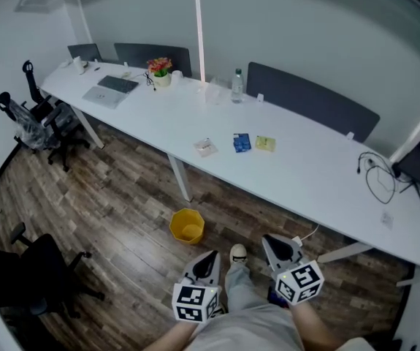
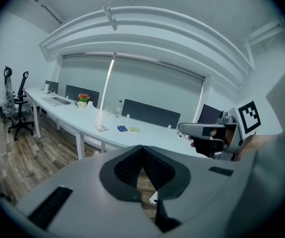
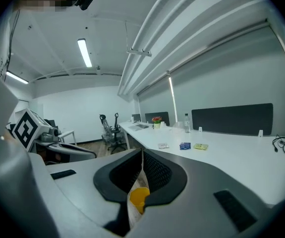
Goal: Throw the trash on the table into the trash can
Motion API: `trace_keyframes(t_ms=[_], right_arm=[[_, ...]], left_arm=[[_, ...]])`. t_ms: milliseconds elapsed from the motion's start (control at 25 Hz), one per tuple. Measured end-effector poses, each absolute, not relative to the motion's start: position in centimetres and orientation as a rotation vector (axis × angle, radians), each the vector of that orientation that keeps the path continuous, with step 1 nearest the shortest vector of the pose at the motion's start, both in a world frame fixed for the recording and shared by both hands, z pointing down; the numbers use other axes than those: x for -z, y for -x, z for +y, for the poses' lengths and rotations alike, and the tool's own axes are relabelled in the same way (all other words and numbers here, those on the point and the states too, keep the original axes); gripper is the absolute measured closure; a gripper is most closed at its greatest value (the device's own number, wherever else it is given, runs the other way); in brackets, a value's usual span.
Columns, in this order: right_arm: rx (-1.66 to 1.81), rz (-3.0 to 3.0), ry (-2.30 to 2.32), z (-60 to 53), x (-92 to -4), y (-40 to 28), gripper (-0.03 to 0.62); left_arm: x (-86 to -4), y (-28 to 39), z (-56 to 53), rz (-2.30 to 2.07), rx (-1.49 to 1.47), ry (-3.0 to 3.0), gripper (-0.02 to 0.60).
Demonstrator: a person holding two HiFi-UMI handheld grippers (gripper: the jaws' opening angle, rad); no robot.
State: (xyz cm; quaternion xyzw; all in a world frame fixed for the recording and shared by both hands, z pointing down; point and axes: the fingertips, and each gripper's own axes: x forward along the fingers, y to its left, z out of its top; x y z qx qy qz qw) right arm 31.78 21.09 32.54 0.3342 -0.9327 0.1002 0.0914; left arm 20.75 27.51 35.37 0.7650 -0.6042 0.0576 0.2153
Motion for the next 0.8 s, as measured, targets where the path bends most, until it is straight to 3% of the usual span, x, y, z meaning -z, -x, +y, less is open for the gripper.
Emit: trace_keyframes(t_ms=[800], right_arm=[[-0.259,-2.761,-0.874,-4.6,-33.7,-27.7,0.56]], left_arm=[[-34.8,-16.9,2.4,-1.759,-0.156,-2.044,0.581]])
